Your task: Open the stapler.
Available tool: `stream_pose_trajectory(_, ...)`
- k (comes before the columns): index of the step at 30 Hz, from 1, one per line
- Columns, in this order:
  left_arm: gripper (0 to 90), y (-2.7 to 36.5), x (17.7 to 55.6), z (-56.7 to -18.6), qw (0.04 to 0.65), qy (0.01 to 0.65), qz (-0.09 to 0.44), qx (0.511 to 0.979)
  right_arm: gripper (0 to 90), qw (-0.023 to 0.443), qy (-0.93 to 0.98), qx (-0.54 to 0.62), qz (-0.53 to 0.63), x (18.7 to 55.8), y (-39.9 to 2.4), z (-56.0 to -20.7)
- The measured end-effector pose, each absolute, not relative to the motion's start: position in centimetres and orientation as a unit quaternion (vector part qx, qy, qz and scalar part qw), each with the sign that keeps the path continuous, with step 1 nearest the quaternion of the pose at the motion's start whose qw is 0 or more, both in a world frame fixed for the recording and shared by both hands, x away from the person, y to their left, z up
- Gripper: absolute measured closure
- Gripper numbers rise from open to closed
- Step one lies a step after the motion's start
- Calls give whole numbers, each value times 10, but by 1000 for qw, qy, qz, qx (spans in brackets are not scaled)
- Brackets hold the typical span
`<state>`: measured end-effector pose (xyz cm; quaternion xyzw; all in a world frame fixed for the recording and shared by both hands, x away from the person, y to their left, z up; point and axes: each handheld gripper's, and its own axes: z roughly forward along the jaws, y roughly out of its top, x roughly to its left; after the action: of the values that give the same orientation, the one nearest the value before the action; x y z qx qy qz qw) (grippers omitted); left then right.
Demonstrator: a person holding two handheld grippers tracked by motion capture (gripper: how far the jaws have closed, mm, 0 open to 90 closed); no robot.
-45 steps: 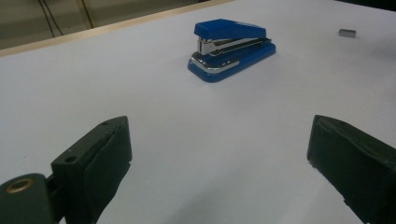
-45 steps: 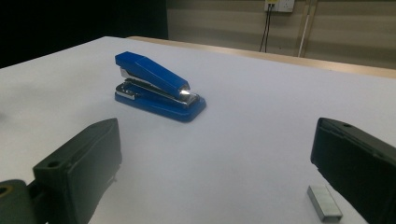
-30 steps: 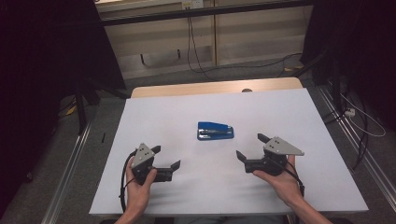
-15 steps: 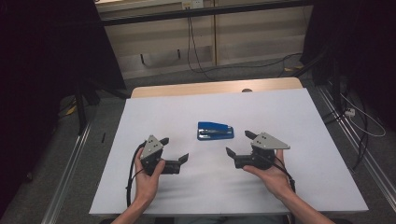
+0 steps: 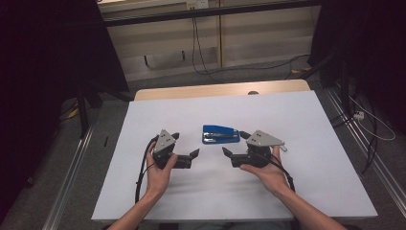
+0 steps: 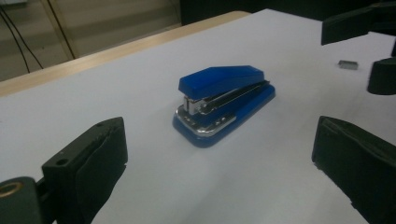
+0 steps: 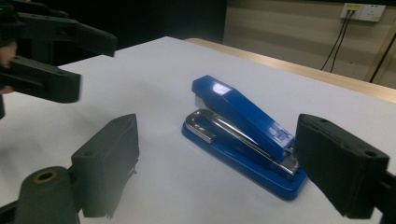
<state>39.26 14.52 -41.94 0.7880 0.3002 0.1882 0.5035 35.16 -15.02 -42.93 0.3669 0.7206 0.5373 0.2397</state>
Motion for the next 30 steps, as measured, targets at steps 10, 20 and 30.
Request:
stream_pose_trajectory(10,43,136,422,-422,499,305,205,785,193,225,726,372,534,369,-137,-427)
stream_pose_trajectory(20,45,127,446,-427,492,311,189,791,307,214,737,374,520,382,-130,-428)
stream_pose_trajectory(30,44,129,452,-436,474,320,176,801,515,194,762,363,500,394,-119,-436)
